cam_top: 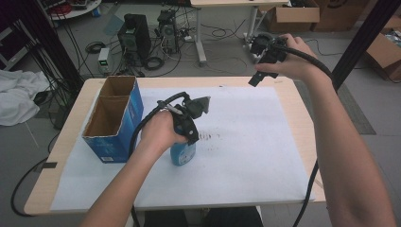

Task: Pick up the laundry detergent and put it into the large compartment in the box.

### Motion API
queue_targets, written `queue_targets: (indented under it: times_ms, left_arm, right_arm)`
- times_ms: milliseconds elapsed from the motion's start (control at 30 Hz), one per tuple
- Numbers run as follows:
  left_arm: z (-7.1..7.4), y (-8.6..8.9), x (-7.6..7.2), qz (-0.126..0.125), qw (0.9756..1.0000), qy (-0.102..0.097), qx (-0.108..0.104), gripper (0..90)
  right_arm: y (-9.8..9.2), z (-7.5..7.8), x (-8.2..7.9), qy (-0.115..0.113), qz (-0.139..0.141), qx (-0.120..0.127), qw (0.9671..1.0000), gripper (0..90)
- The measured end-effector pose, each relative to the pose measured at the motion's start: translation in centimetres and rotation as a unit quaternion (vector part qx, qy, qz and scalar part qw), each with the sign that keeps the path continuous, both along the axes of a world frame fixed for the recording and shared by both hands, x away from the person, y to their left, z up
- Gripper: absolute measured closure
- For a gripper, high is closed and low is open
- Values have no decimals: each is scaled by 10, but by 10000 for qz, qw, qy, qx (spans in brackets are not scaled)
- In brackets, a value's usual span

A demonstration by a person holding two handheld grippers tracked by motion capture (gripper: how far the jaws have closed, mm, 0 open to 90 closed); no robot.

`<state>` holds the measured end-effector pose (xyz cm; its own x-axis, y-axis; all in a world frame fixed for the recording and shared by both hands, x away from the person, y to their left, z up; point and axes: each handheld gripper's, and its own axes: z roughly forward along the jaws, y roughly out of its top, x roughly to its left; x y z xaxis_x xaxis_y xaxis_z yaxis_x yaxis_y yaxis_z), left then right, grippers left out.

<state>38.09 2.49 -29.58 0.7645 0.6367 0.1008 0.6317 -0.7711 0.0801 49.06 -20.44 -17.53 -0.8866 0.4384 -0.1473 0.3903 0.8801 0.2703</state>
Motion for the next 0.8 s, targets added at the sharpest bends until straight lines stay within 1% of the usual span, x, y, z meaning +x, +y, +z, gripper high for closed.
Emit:
queue_targets:
  times_ms: [167, 533, 800]
  left_arm:
    - [0, 0, 0, 8, 10000, 30, 3, 308]
    - [1, 0, 2, 83, 9999, 34, 61, 321]
    - [1, 0, 2, 148, 9999, 79, 10, 350]
  right_arm:
    - [-1, 0, 0, -3, -11, -11, 10000, 220]
    - [-1, -1, 0, 18, 0, -18, 10000, 218]
    - [-1, -2, 0, 44, -5, -21, 10000, 223]
